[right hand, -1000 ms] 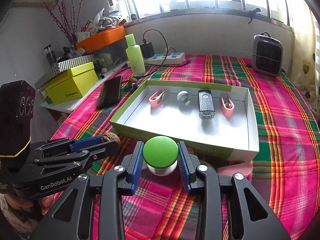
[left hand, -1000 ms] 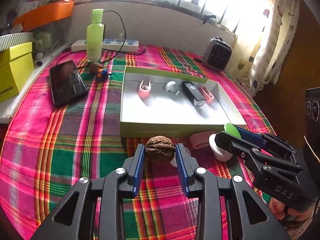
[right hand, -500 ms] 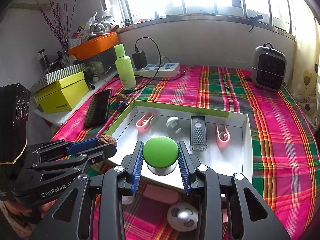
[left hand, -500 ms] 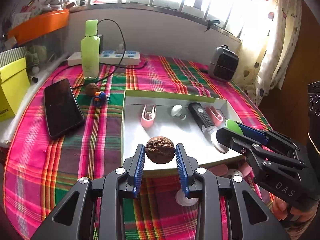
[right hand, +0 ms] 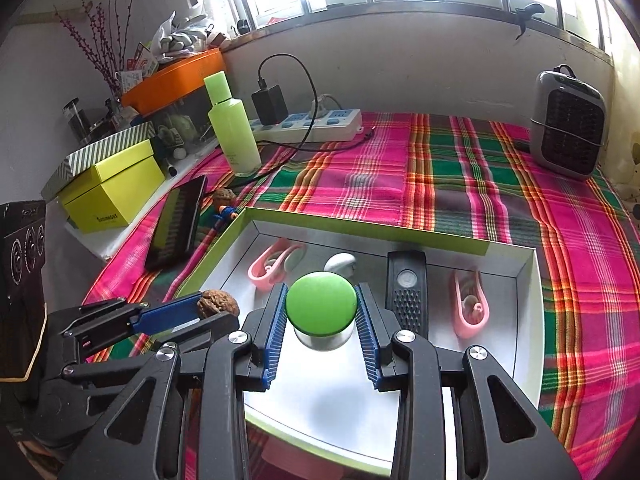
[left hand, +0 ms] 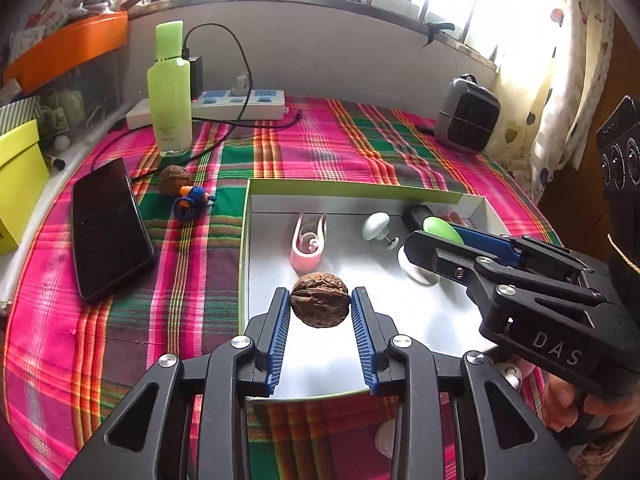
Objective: Organize objects
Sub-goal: 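Carry the walnut and green mushroom item over the white box with both grippers, then lower the walnut and mushroom item into the box and open both grippers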
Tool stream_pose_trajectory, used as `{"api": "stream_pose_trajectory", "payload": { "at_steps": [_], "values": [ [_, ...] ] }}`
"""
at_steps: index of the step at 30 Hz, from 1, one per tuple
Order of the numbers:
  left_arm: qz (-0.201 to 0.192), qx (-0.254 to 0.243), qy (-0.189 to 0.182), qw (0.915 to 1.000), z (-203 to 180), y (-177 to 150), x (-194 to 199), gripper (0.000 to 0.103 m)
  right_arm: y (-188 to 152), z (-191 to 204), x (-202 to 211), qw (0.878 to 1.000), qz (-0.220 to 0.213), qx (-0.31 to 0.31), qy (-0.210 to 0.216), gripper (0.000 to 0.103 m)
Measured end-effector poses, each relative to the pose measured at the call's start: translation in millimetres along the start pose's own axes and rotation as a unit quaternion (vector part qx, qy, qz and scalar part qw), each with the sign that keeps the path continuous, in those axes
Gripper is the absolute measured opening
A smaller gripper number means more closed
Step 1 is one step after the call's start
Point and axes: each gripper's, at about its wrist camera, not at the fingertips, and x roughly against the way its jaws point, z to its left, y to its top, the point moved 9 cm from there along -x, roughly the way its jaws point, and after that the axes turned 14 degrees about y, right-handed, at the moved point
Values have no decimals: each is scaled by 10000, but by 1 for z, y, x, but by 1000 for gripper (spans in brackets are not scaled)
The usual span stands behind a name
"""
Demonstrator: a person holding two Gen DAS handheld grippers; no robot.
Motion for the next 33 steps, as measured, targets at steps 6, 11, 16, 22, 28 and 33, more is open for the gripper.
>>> {"api": "stream_pose_trajectory", "payload": {
  "at_steps": [6,11,16,22,28,33],
  "values": [
    [61,-36,-13,10000,-2,-1,-8,29,6,1,-15,9997,139,15,187,35],
    [43,-89,-18,9999,-5,0,-10,29,8,4,-28,9990,264,46,348,35],
    [61,-139,-8,9999,-9,-1,-14,29,10,5,-37,9987,354,114,351,35],
    [50,-156,7,9999,-9,1,-16,29,8,3,-47,9981,501,131,332,35],
    [59,-219,33,9997,-10,1,-17,29,6,0,-51,9975,611,105,338,35],
    [75,-234,51,9997,-10,2,-18,29,6,1,-51,9974,631,136,313,35]
  ]
}}
